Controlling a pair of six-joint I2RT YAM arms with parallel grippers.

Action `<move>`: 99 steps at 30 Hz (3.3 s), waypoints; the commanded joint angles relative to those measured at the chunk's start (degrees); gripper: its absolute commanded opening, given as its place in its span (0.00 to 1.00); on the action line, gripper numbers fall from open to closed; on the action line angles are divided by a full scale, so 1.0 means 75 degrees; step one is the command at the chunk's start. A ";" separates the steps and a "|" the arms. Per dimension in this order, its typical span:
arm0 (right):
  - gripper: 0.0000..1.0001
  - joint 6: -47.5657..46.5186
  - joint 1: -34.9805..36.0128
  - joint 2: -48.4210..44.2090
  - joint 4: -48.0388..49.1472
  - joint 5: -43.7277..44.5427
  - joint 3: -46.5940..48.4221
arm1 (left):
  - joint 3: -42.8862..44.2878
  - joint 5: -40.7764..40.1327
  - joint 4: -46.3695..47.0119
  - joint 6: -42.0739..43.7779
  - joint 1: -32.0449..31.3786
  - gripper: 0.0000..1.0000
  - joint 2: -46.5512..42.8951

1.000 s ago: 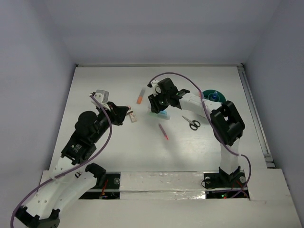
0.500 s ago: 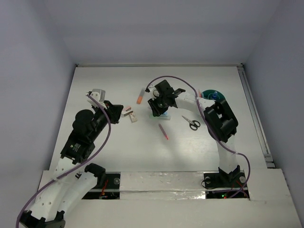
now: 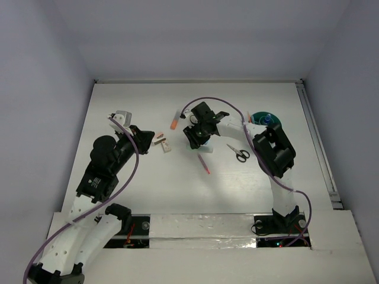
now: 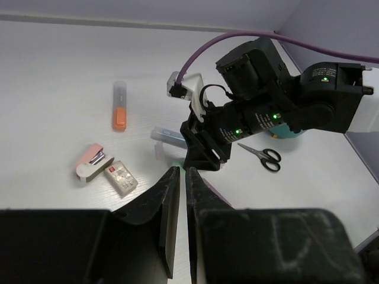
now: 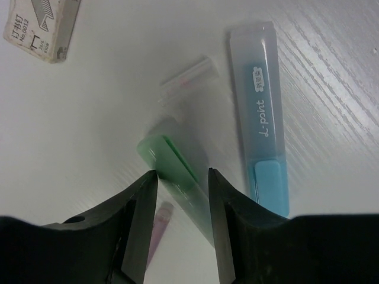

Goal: Sort the stationery into containers
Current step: Pick up the pen from the center of the board, then place the pen in the storage box.

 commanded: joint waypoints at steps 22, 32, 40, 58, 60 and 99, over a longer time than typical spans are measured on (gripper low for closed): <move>0.53 -0.0403 0.0216 0.0294 -0.0344 0.0255 0.0392 | -0.0074 0.0316 0.0419 0.0077 0.0282 0.06 -0.0047; 0.40 -0.0673 0.0287 0.0458 -0.0437 0.0934 0.0440 | -0.0086 0.0386 0.0419 0.0066 0.0282 0.06 -0.0082; 0.30 -0.0895 0.0357 -0.0033 -0.0075 0.1169 0.0077 | -0.0086 0.0409 0.0419 0.0077 0.0282 0.06 -0.0082; 0.23 0.0404 0.0205 -0.4048 0.3427 0.2638 -0.2465 | -0.0110 0.0690 0.0454 -0.0005 0.0353 0.06 0.0012; 0.23 0.0930 0.0030 -0.4683 0.4621 0.3532 -0.3328 | -0.0110 0.0784 0.0477 -0.0005 0.0353 0.06 0.0035; 0.17 0.3499 -0.3428 -0.6433 0.7918 0.8354 -0.7166 | -0.0191 0.1394 0.0641 -0.0040 0.0353 0.07 0.0035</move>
